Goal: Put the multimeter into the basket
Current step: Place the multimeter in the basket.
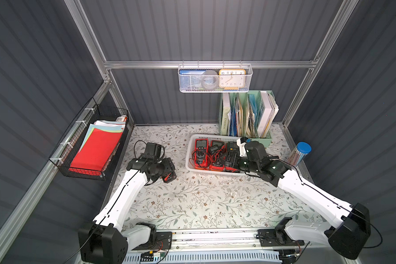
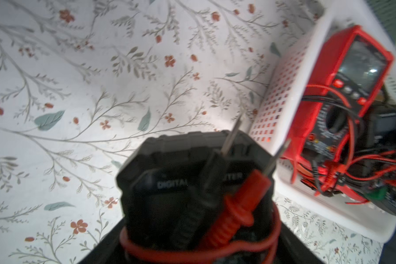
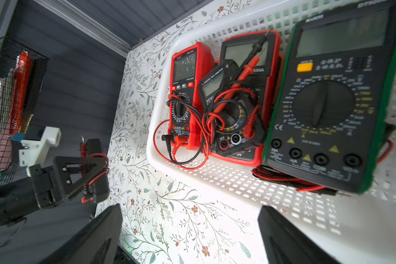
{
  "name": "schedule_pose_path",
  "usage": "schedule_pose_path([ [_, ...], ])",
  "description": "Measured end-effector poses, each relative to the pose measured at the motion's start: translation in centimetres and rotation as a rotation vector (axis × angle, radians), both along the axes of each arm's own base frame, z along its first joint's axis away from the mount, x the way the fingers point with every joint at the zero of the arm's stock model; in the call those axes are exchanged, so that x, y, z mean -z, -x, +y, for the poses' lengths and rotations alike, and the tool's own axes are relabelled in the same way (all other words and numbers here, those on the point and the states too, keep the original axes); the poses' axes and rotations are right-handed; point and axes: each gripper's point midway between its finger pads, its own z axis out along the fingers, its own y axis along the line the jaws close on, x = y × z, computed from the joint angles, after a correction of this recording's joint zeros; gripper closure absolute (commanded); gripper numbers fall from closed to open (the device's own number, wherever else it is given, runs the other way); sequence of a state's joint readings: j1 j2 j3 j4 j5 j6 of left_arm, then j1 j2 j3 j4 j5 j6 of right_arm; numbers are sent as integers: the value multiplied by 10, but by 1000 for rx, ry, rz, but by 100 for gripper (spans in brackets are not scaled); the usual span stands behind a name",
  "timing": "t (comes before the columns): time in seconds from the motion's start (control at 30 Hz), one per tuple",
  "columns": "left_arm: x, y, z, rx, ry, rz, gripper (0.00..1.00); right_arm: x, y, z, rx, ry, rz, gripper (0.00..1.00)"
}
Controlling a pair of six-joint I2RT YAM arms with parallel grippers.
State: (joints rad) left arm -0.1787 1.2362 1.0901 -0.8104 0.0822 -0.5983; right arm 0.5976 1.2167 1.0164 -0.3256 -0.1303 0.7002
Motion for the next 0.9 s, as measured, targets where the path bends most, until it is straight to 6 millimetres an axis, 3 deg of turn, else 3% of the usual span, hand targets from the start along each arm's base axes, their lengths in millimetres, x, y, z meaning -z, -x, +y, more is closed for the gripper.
schedule_pose_path([
  [0.2,-34,-38,-57,209,-40,-49,61,-13,-4,-20,51,-49,-11,1],
  [0.4,-45,-80,-114,391,-94,-87,60,-3,1,-31,76,-52,16,1],
  [0.57,-36,-105,-141,494,-150,-94,59,10,10,-38,89,-47,48,1],
  [0.9,4,-128,-161,618,-241,-41,59,24,15,-47,117,-41,88,1],
])
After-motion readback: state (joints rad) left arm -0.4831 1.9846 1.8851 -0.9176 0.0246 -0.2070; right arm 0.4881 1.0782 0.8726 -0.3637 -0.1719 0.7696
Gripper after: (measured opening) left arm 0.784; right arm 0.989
